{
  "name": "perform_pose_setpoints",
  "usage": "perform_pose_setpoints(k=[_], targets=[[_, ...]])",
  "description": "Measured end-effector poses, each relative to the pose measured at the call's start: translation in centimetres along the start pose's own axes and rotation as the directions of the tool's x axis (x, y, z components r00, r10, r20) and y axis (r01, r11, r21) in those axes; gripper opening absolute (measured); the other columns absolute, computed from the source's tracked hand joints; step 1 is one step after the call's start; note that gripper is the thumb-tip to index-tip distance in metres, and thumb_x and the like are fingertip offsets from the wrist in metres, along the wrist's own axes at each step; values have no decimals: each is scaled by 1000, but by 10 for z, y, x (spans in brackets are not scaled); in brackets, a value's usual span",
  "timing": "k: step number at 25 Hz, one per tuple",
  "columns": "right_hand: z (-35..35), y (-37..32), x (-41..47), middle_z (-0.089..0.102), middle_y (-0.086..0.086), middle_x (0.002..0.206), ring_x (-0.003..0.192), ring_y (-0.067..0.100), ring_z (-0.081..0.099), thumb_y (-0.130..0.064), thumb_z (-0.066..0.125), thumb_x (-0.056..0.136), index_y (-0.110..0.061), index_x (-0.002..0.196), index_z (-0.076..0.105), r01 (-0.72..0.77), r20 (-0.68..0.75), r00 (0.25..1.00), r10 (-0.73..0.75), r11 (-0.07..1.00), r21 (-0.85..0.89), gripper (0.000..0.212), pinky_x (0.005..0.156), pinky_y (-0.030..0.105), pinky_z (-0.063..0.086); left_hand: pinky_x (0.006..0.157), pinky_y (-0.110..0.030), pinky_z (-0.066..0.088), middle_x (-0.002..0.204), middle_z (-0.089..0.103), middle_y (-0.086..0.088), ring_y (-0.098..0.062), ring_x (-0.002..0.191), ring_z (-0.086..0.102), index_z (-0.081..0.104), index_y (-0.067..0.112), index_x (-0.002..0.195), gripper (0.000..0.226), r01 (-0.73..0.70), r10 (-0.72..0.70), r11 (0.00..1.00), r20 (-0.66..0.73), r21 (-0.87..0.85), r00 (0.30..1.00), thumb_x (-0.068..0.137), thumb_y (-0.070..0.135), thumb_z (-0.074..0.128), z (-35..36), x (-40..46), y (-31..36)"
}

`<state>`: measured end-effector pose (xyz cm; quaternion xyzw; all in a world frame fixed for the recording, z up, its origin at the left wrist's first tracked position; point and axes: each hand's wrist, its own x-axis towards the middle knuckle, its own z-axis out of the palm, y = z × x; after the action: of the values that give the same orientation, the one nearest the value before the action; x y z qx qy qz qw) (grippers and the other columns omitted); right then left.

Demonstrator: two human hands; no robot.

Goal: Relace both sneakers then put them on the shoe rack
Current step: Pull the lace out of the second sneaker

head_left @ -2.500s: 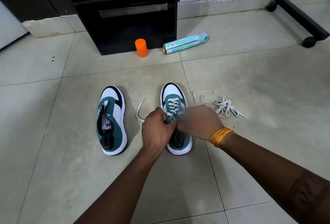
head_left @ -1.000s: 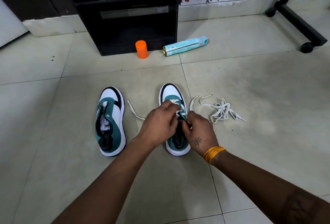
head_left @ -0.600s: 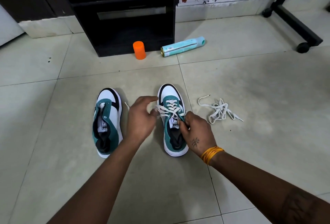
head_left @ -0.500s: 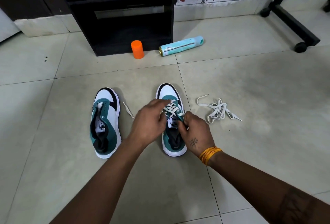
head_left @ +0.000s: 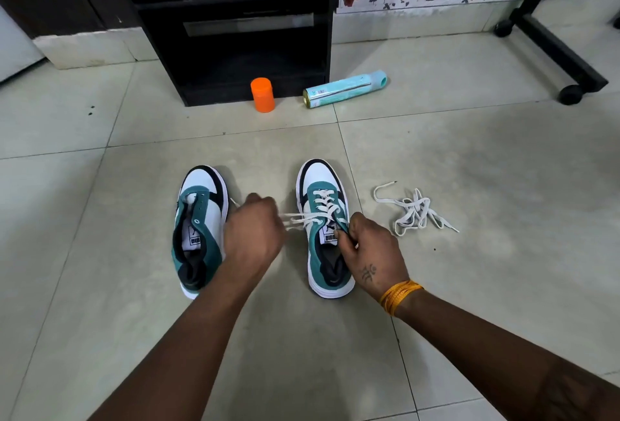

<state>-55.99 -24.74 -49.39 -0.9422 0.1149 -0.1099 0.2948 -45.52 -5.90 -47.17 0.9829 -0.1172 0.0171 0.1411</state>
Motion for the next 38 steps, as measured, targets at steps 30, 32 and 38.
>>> perform_pose_setpoints(k=[30, 32, 38], targets=[[-31, -15, 64, 65, 3, 80, 56, 36, 62, -17, 67, 87, -16, 104, 60, 631, 343, 775, -531, 619, -468, 18, 44, 31, 30, 59, -46, 47, 82, 54, -3, -35, 73, 55, 33, 26, 89, 25, -118, 62, 898, -143, -423, 988, 99, 23, 56, 36, -48, 41], [-32, -13, 65, 61, 6, 72, 47, 36, 57, -16, 69, 86, -14, 91, 56, 614, 313, 787, -532, 629, -476, 14, 43, 30, 25, 59, -47, 46, 83, 54, -5, -37, 74, 55, 37, 23, 89, 21, -103, 49, 902, -139, -418, 989, 100, 23, 55, 38, -49, 41], [-25, -8, 63, 64, 3, 80, 50, 35, 60, -18, 69, 87, -17, 104, 61, 611, 312, 786, -533, 599, -517, 19, 44, 30, 25, 58, -45, 46, 85, 54, -6, -37, 73, 54, 42, 19, 92, 14, -134, 74, 902, -158, -410, 985, 100, 21, 53, 41, -51, 41]])
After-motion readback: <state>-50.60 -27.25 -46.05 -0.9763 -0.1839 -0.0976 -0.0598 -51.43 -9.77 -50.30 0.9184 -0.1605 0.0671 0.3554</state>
